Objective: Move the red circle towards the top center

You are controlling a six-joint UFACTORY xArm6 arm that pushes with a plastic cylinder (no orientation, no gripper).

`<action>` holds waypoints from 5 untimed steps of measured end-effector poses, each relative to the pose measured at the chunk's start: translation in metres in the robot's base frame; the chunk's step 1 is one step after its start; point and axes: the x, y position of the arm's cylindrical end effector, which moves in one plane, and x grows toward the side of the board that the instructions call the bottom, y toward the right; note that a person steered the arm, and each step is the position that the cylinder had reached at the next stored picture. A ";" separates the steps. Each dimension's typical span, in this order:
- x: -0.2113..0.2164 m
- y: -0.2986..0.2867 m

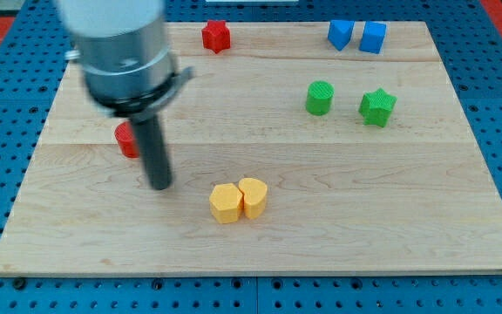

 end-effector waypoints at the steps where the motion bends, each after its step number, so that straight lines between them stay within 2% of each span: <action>1: -0.068 0.023; 2: -0.102 0.052; 3: -0.031 0.041; 4: -0.044 -0.021; 5: -0.097 -0.029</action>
